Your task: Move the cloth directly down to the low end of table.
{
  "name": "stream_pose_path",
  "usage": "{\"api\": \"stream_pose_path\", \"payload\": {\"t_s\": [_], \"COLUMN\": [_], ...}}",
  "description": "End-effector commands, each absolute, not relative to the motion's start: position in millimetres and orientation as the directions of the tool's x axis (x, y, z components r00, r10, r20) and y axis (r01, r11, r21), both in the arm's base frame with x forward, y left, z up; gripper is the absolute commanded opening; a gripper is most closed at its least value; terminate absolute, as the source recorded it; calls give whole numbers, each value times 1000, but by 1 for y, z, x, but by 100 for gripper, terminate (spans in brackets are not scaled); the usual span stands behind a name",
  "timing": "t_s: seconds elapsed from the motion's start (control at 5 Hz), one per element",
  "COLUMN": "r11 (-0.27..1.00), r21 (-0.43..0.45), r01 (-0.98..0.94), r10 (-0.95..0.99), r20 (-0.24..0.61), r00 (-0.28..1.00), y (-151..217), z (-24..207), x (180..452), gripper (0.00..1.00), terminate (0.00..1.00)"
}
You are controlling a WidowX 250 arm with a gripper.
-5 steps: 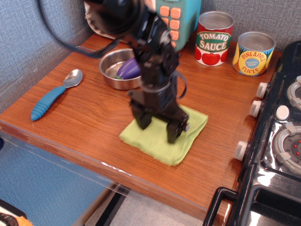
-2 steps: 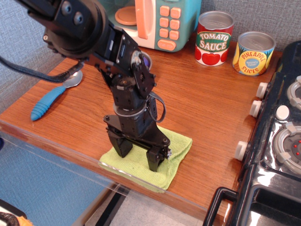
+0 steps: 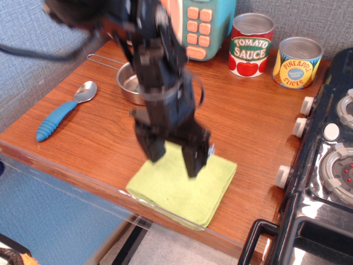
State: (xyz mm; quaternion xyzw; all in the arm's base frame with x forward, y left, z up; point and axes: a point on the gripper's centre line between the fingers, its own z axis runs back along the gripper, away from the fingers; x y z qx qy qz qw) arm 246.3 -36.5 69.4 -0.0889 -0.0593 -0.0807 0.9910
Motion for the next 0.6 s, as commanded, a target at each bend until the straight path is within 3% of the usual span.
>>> {"api": "stream_pose_path", "payload": {"t_s": [0.0, 0.2, 0.4], "r11": [966, 966, 966], "r21": [-77, -77, -77], "r01": [246, 246, 246], "r10": [-226, -226, -226], "r20": [204, 204, 204], "r00": [953, 953, 953], "y": [-27, -27, -27], "z": [105, 105, 105], "x": [237, 237, 237], "gripper": [100, 100, 100], "terminate": [0, 0, 100]}}
